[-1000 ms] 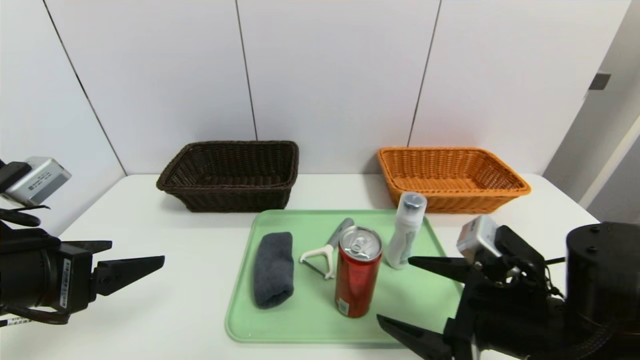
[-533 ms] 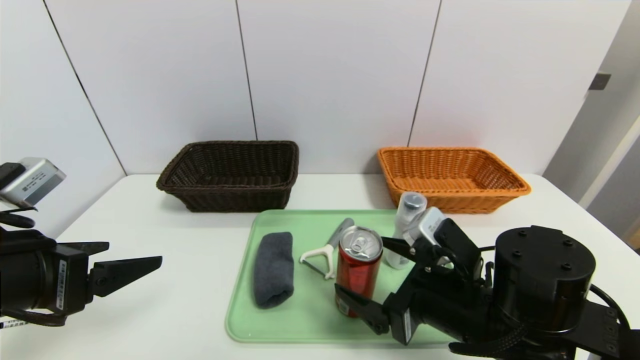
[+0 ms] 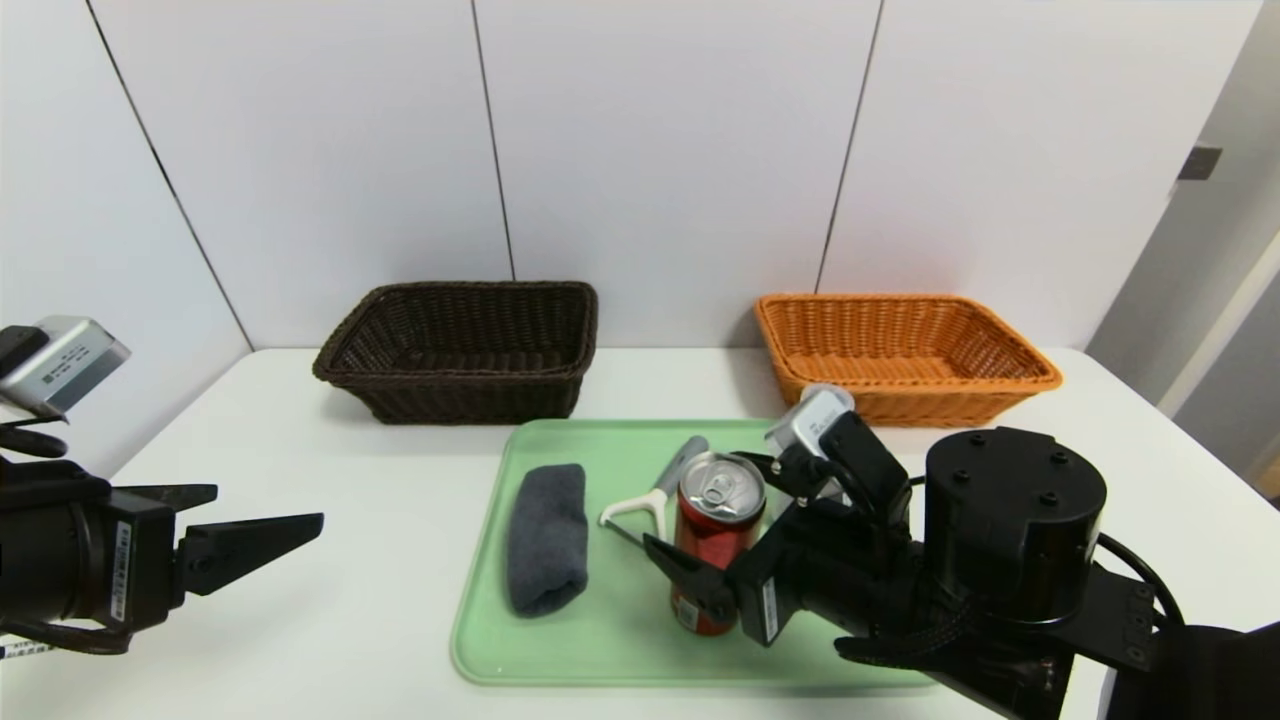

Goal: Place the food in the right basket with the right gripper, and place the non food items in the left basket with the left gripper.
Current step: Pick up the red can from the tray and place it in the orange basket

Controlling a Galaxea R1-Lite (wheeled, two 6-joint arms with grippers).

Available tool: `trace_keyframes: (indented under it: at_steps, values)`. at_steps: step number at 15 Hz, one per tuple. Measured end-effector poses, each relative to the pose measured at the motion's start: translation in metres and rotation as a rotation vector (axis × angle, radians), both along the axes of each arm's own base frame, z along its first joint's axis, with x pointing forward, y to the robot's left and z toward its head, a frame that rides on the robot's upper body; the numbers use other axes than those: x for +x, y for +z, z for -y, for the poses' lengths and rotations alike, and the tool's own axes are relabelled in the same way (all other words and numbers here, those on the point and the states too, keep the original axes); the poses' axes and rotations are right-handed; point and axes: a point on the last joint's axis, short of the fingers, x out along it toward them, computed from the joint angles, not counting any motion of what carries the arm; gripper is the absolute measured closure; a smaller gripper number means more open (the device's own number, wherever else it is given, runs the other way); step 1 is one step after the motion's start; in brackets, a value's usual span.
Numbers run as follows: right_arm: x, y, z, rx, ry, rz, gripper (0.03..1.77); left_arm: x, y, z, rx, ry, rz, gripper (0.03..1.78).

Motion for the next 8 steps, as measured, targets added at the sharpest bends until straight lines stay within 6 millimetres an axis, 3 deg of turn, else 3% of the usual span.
trace_keyframes:
  at_steps: [5, 8]
  values:
    - [0.0013, -0.0017, -0.0006, -0.003, -0.003, -0.005, 0.09, -0.0003, -0.0019, -0.0002, 0.001, 0.002, -0.006, 0.12]
    - [0.0011, -0.0024, -0.0011, -0.005, -0.005, -0.005, 0.58, -0.0006, -0.0020, -0.0002, -0.003, 0.003, -0.007, 0.12]
